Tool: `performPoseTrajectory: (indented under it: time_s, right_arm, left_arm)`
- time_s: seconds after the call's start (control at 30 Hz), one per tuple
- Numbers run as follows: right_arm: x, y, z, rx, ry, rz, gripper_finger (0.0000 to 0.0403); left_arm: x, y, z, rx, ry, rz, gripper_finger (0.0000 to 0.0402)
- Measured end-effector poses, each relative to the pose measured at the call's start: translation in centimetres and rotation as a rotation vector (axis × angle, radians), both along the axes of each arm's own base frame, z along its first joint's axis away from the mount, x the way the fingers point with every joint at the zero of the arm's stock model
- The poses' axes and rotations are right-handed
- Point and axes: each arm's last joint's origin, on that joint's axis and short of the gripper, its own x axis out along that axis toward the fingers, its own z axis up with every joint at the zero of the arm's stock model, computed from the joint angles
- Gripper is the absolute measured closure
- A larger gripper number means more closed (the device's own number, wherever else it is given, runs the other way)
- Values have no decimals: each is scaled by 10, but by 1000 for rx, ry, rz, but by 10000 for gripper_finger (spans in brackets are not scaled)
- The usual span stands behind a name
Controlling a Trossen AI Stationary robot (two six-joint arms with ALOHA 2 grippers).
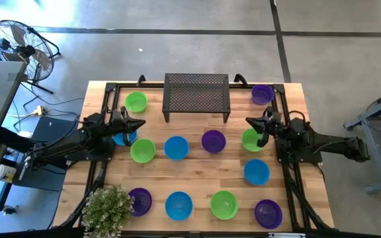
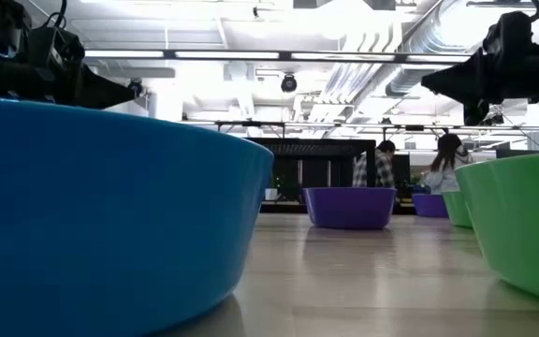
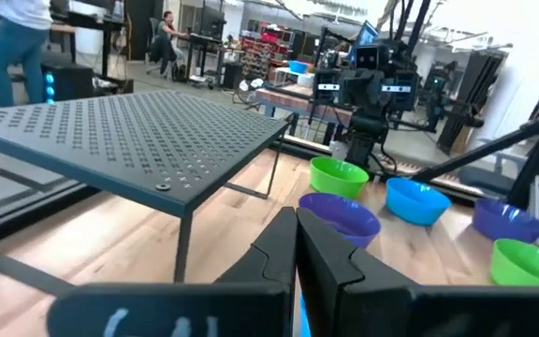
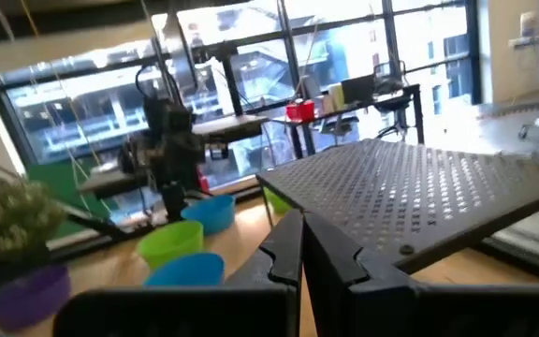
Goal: Pick & Place Mini bowls
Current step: Put the middle right green bowl on the shelf
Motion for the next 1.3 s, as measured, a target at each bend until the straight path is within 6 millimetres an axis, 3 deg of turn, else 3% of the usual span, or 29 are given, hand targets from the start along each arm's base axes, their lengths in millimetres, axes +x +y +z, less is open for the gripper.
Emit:
performPoseTrajectory:
  time_s: [0.23,0.4,0.7,0.97,1.3]
  right_arm:
    - [-2,3,15,-149,-117,76,402]
    - [-2,8,24,-242,-105,98,403]
    - [15,17,38,-304,152,133,403]
    - [37,30,35,-225,380,228,403]
    - [75,45,39,-78,694,177,400]
  left_arm:
    - [0,-2,2,9,-1,-68,399]
    - [0,-3,3,10,4,-81,399]
    - [0,-2,2,9,16,-77,399]
    - [0,-1,1,-4,18,-40,399]
    - [0,-1,1,4,20,-40,399]
